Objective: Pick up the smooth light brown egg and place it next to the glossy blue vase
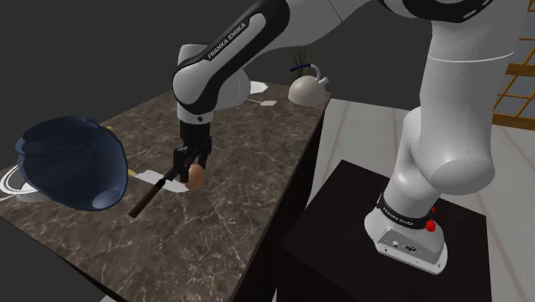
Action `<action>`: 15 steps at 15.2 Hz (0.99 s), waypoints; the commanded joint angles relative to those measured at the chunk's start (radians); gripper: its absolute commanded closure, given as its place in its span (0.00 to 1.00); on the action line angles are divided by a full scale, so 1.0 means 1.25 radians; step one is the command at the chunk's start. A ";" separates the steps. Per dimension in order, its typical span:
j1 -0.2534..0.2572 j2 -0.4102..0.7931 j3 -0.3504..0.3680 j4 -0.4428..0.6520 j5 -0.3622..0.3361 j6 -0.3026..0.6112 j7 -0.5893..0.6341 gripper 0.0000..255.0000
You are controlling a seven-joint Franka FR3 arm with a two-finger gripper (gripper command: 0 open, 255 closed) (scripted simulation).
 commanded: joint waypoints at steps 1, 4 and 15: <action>0.000 0.000 0.000 0.000 0.000 0.000 0.000 0.00; 0.000 0.000 0.000 0.000 0.000 0.000 0.000 0.00; -0.013 -0.065 -0.014 0.019 -0.022 -0.086 0.013 0.00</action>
